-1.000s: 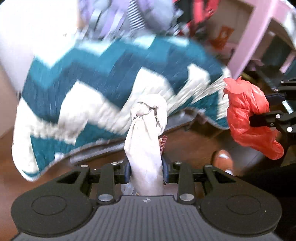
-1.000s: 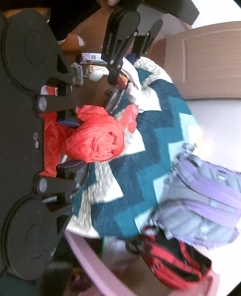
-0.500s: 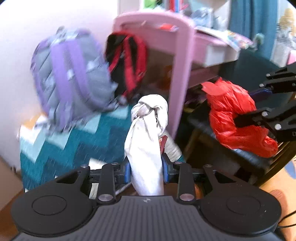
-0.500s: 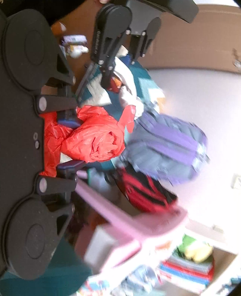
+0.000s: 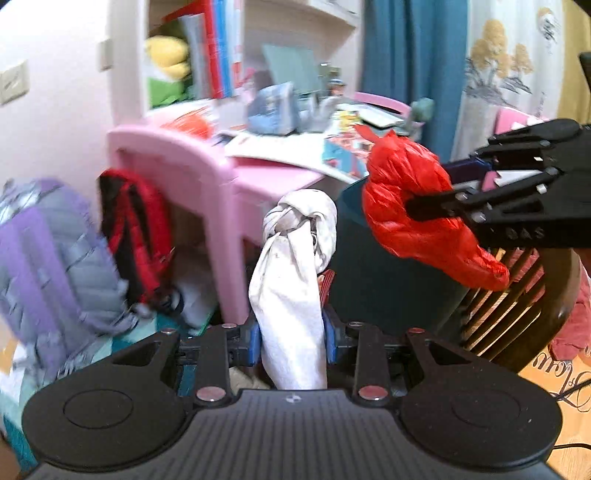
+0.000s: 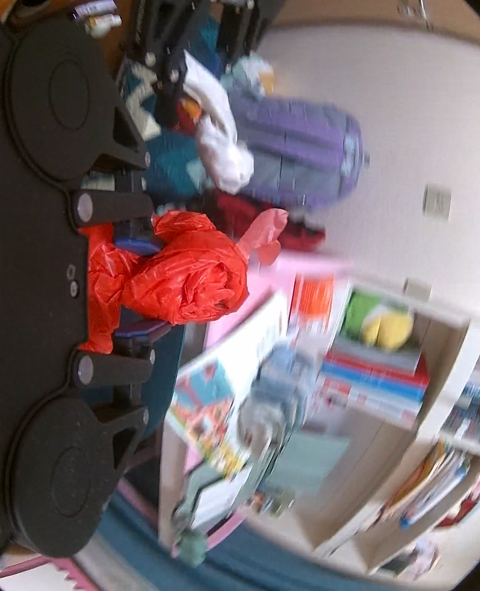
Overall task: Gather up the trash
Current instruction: 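Lift red bag and white cloth and carry them over the teal bin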
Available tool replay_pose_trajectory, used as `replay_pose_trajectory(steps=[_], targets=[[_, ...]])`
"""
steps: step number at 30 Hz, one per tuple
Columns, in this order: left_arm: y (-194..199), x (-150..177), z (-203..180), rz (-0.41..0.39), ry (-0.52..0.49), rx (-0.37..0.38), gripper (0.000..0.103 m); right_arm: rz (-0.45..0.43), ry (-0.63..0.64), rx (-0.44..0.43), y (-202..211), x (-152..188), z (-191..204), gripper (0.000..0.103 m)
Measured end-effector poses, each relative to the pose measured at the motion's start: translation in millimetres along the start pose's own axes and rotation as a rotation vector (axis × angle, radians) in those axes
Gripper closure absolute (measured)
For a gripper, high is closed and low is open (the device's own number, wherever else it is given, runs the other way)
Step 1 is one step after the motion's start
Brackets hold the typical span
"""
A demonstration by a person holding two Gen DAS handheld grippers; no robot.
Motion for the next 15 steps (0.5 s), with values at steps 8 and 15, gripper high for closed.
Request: replay_pose_trajectory(steps=[8, 15], targets=[[-52.5, -54.4, -57.9, 0.008, -0.079, 0.050, 0.072, 0.113, -0.052, 0.094, -39.2, 23.0, -80.4, 0.068], [-108.0, -83.3, -105.0, 0.042, -0.126, 0.090, 0.072, 0.245, -0.049, 0.114, -77.4, 55.7, -114.6, 0.067]])
Point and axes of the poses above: each gripper's, at about its wrist camera, not at the fingertips, and y roughly against the way its jaws point, z to its left, x to its underside, the point moved 10 cm from there along -y, roughly the way its jaws point, and after that the axes turned 4 degrees about -y, right-handed, at the moved point
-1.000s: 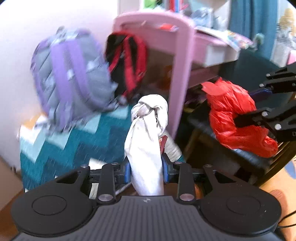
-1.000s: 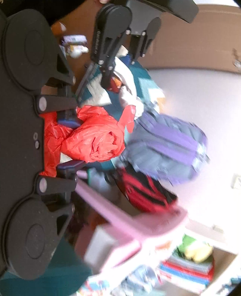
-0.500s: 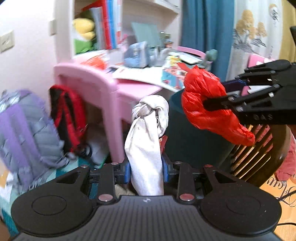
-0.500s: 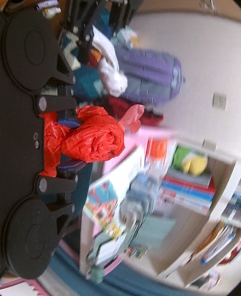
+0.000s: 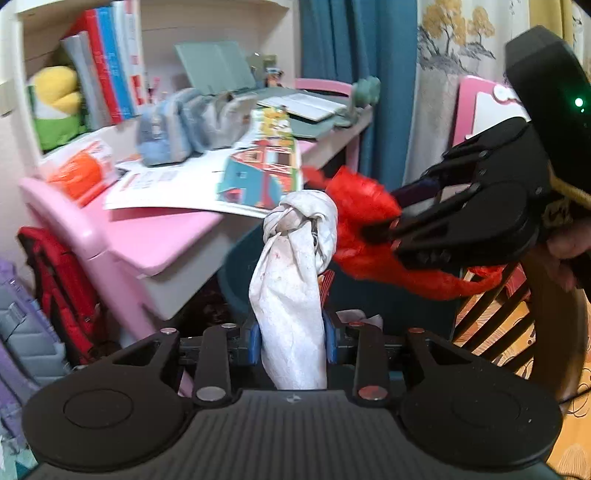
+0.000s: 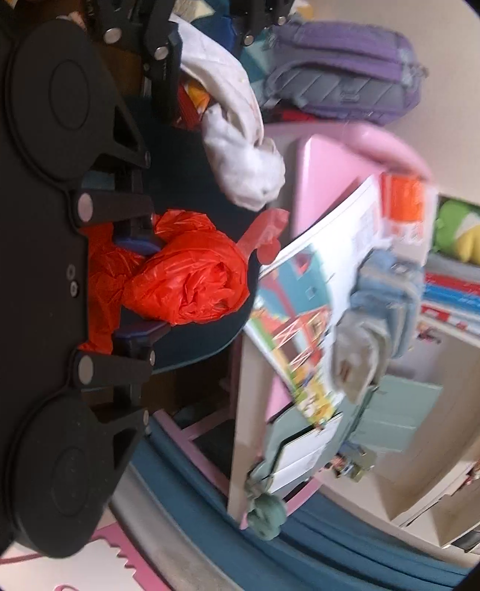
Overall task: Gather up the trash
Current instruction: 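Lift red bag and white cloth and carry them over the teal bin, then open both tools to drop the red bag and white cloth into the bin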
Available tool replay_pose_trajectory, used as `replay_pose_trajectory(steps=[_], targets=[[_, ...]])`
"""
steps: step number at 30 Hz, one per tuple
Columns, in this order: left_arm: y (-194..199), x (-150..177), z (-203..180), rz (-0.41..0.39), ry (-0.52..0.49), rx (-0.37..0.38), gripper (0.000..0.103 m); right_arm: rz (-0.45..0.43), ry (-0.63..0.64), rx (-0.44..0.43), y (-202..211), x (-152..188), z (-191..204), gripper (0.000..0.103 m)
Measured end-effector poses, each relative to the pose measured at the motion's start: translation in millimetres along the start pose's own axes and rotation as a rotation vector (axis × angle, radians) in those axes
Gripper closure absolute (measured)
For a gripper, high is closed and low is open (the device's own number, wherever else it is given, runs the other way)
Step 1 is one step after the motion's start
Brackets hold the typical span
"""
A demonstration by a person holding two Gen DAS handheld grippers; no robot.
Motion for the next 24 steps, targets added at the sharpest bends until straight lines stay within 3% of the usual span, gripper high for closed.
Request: replay_pose_trajectory(steps=[4, 10, 18, 21, 24], targets=[[-29.9, -7.7, -18.1, 0.035, -0.024, 0.021, 0.072, 0.060, 0.011, 0.021, -18.8, 12.1, -10.4, 0.067], [-67.6, -4.5, -35.2, 0.111, -0.065, 0.025, 0.072, 0.147, 0.027, -0.023, -36.6, 27.6, -12.4, 0.063], [-90.0, 5.8, -33.7, 0.179, -0.045, 0.028, 0.070, 0.158, 0.074, 0.000, -35.9, 33.5, -16.4, 0.055], [-90.7, 6.4, -32.9, 0.176, -0.040, 0.022, 0.066, 0.152, 0.073, 0.003, -32.5, 35.4, -18.4, 0.054], [-89.7, 8.5, -33.5, 0.175, -0.029, 0.016, 0.054, 0.137, 0.065, -0.001, -23.8, 35.7, -19.8, 0.054]])
Point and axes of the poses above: each gripper's, at about its wrist camera, not at the fingertips, and y roughly against the way its jaws point, z to its left, x to its underside, the point moved 10 cm from there along -y, roughly the way its jaws point, and after that the axes turned 4 degrees about -y, right-handed, at the moved point
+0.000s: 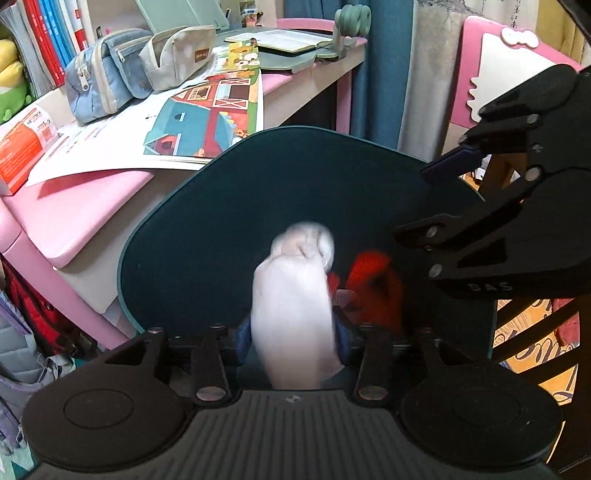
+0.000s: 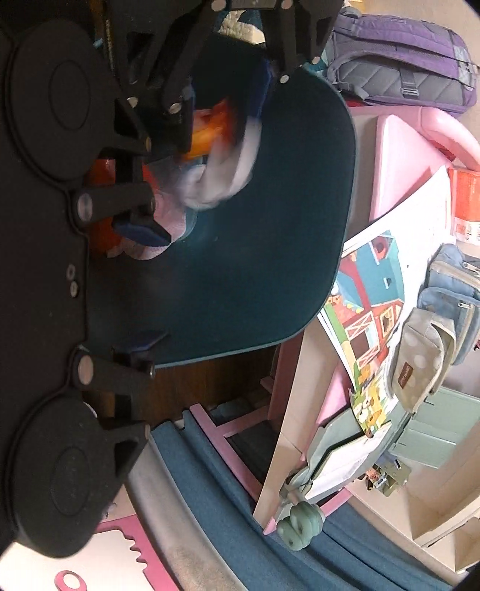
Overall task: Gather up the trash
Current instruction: 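Open both tools to drop the red bag and white cloth into the bin, then move both open tools back toward the trash by the quilted bench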
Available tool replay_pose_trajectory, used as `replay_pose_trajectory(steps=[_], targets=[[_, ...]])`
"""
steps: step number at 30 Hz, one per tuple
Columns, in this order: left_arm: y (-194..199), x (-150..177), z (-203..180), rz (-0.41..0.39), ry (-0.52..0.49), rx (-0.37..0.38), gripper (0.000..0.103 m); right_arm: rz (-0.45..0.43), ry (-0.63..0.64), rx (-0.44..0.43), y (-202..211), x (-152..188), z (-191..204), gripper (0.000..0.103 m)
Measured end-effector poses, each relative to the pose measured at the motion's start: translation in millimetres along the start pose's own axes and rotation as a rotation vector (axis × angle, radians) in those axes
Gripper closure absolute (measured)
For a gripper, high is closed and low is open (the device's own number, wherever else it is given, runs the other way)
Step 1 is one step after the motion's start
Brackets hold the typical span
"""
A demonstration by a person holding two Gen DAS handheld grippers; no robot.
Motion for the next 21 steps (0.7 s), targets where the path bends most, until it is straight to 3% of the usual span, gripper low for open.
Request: replay_pose_trajectory(steps=[3, 10, 13, 21], targets=[[5.9, 0.2, -2.7, -0.025, -0.003, -0.003, 0.046, -0.022, -0.004, -0.010, 12.7, 1.5, 1.3, 0.053], [37.6, 3.3, -1.7, -0.072, 0.038, 0.010, 0.045, -0.090, 0.016, -0.043, 52.0, 3.5, 19.6, 0.053], [58.1, 8.3, 3.1, -0.100, 0.048, 0.006, 0.040, -0.110, 0.041, -0.052, 68.7, 5.0, 33.4, 0.052], [114.2, 34.7, 23.8, -0.155, 0.097, -0.030, 0.038, -0.161, 0.099, -0.073, 111.3, 6.4, 79.4, 0.052]])
Point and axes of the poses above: each gripper's, at about its wrist camera, not at the fingertips, and y roughly against the way its jaws point, z to its left, x to its underside, the point moved 10 cm from there along -y, roughly the way its jaws point, and after that the axes turned 4 degrees about -y, right-handed, at the moved point
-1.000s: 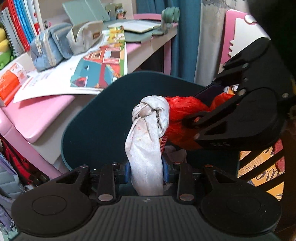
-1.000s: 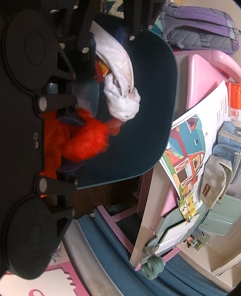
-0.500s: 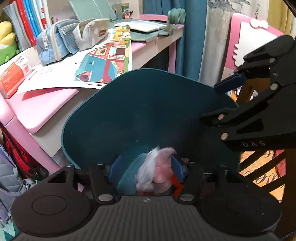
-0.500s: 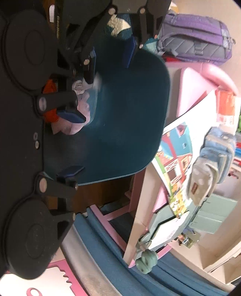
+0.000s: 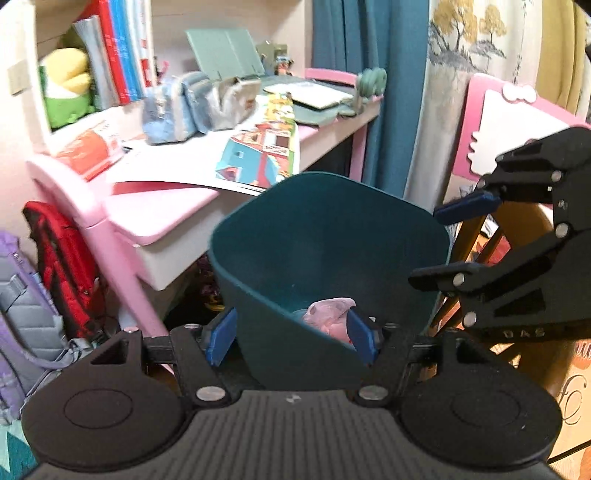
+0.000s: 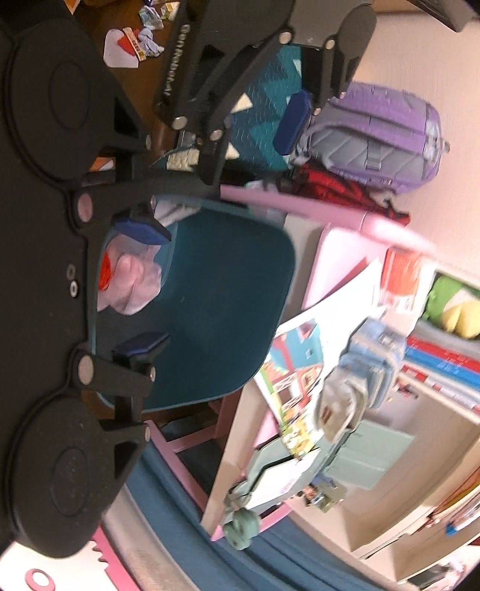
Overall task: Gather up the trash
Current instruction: 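Move both open tools back toward the trash by the quilted bench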
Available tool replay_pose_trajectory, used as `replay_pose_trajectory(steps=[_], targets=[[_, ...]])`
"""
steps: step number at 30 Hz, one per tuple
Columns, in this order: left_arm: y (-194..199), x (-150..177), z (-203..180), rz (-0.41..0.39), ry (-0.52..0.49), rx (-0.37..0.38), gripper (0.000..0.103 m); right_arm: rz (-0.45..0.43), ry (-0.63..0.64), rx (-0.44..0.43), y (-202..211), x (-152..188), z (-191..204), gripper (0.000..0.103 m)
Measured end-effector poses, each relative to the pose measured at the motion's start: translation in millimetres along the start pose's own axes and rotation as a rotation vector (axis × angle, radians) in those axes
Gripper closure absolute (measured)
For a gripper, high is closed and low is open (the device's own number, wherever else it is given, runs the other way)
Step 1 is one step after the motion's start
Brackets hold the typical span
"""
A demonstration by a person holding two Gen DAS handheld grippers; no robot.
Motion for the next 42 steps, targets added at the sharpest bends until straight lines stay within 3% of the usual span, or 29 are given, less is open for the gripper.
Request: replay_pose_trajectory(steps=[10, 15, 18, 29, 36, 42], targets=[[79.2, 39.7, 37.1, -0.054, 0.046, -0.065, 0.038, -0.123, 0.030, -0.103, 46.9, -18.5, 78.8, 0.052], [121.7, 79.0, 67.6, -0.085, 0.103, -0.105, 0.037, -0.169, 0.046, -0.190, 50.8, -23.2, 136.3, 0.051], [141.4, 109.0, 91.3, -0.088, 0.146, -0.155, 0.031, -0.170, 0.053, -0.249, 43.5, -23.3, 176.8, 0.051], [183.4, 236.4, 177.0, -0.052, 0.306, -0.298, 0.028, -0.151, 0.093, -0.497, 7.1, -16.3, 323.6, 0.048], [200.9, 301.1, 222.4, -0.064, 0.369, -0.391, 0.021, -0.162, 0.099, -0.574, -23.9, -10.7, 393.7, 0.047], [206.2, 361.1, 267.2, -0.058, 0.434, -0.459, 0.018, -0.098, 0.087, -0.629, -63.6, -1.1, 447.3, 0.047]])
Point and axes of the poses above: each gripper's, at about its wrist camera, not at the fingertips, and y roughly against the way its jaws point, z to its left, x to its underside, the point moved 10 cm from there along -y, roughly the way its jaws point, and after that the axes turned 4 degrees about -y, right-handed, at the moved point
